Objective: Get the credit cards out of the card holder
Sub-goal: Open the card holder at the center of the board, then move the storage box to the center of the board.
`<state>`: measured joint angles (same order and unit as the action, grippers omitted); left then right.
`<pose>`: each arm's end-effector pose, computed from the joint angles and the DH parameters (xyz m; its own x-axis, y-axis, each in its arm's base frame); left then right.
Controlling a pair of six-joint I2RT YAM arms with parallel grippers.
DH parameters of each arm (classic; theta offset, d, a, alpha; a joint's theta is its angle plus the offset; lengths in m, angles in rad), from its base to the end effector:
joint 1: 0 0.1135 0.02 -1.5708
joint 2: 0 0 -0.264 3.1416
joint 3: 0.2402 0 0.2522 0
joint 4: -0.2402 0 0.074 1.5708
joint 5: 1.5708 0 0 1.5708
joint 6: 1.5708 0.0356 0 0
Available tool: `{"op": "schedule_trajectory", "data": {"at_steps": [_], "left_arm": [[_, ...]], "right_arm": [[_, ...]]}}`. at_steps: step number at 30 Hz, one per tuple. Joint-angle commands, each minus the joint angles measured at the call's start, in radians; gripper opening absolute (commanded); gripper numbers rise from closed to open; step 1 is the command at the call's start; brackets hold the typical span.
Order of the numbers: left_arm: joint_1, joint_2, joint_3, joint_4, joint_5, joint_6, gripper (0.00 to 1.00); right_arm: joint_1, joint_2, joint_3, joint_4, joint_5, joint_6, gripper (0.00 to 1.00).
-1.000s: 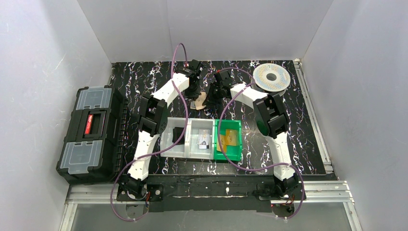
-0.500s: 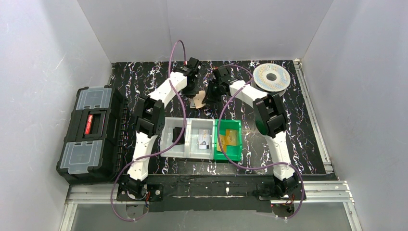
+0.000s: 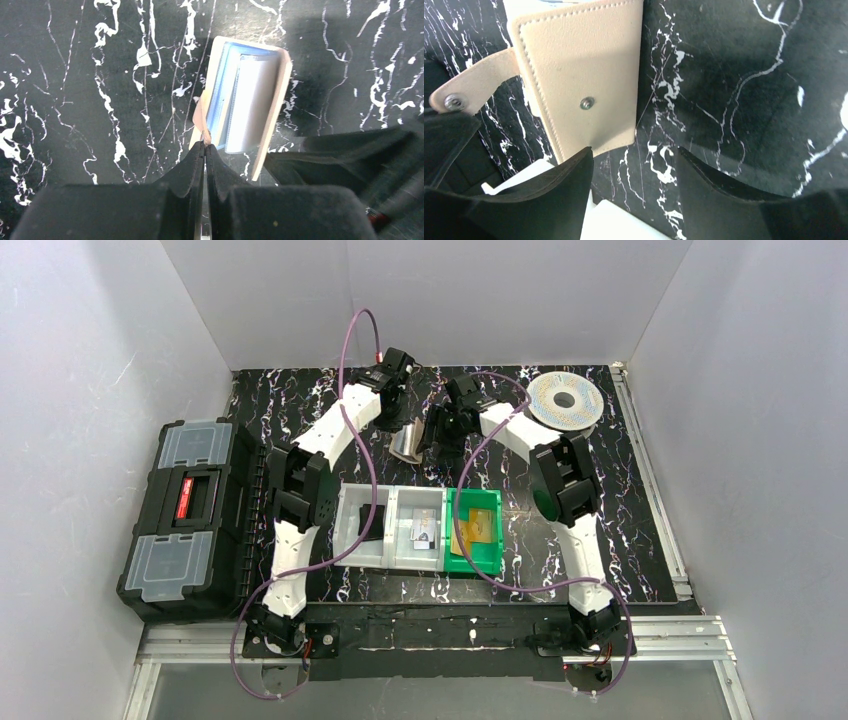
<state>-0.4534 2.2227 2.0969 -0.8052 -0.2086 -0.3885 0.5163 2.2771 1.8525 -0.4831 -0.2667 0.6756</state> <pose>0.4488 -0.2105 0.2648 -0.7876 -0.0284 -0.6155 0.0206 0.9972 -0.0724 0.4354 0.2579 0.1827 -0.9208 0.1710 -0.3505 -0.0531 0.8354 0.5470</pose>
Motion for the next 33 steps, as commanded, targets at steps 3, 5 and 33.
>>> {"op": "schedule_trajectory", "data": {"at_steps": [3, 5, 33], "left_arm": [[0.021, -0.098, -0.014, -0.075, -0.073, -0.012, 0.0], [0.033, -0.111, -0.036, -0.071, -0.075, -0.015, 0.0], [0.171, -0.173, -0.236, -0.074, 0.076, -0.016, 0.0]], "right_arm": [[-0.009, -0.222, -0.038, -0.062, 0.057, -0.026, 0.68], [-0.009, -0.282, -0.086, -0.065, 0.06, -0.023, 0.68], [0.284, -0.525, -0.587, -0.127, 0.176, 0.115, 0.71]]}}
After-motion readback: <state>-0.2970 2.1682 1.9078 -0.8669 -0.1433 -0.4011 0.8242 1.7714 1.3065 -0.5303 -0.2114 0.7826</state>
